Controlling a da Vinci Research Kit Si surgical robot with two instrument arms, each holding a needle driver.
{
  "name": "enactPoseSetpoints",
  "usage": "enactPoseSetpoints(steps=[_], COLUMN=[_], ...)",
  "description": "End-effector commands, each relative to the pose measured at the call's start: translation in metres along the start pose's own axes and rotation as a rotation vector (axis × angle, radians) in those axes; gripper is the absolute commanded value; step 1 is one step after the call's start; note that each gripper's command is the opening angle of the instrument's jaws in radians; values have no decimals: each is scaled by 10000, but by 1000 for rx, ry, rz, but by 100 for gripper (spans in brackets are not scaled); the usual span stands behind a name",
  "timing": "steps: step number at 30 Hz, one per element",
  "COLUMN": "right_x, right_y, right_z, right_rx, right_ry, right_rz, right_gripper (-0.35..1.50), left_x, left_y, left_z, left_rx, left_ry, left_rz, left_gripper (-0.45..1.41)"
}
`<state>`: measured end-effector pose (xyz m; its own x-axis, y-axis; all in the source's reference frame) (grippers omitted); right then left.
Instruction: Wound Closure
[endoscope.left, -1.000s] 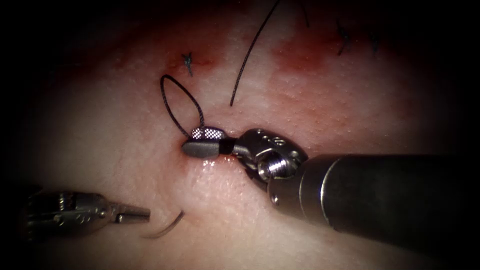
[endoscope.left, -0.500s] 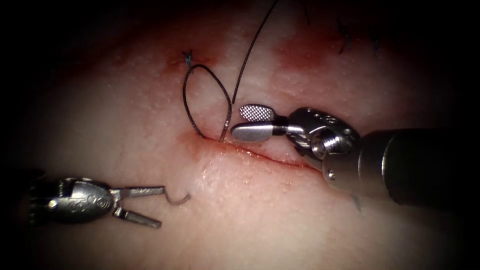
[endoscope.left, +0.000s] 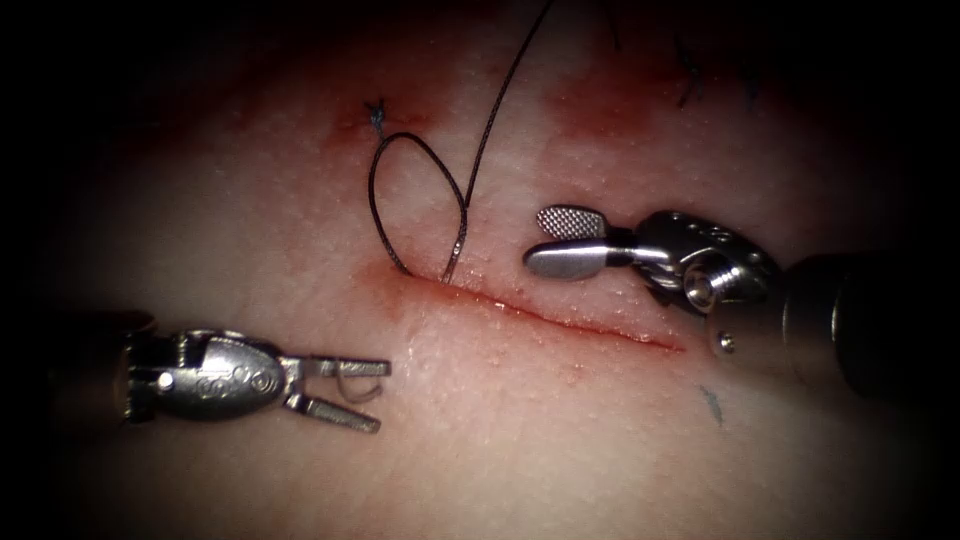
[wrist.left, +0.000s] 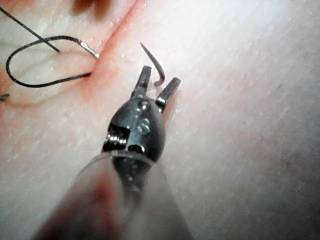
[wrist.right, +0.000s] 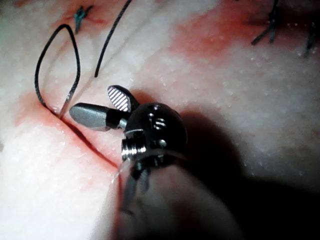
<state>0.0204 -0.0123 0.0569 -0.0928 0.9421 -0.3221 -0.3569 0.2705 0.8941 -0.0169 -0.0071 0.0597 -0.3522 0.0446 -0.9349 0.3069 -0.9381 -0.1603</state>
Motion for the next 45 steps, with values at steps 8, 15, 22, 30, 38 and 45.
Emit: enactPoseSetpoints(steps=[8, 15, 22, 30, 38, 45], right_x=[-17, -18, -17, -19, -21, -26], right_y=[4, 4, 4, 4, 4, -2], right_z=[-2, 3, 3, 0, -4, -4], right_rx=[116, 140, 141, 135, 158, 183], right_ry=[-69, -89, -81, -101, -111, -122], right_rz=[-136, -233, -304, -361, -376, -385], right_gripper=[71, 106, 116, 106, 81, 74], left_x=[-10, -4, -2, -10, 1, 34], left_y=[-3, 0, -9, -22, -19, -27], left_z=[4, 8, 6, 5, -2, -27], left_rx=[-121, -204, -187, -194, -240, -291], left_ry=[76, 118, 132, 133, 122, 191], left_rz=[40, 64, 66, 30, -223, -618], left_gripper=[21, 31, 10, -45, -45, -45])
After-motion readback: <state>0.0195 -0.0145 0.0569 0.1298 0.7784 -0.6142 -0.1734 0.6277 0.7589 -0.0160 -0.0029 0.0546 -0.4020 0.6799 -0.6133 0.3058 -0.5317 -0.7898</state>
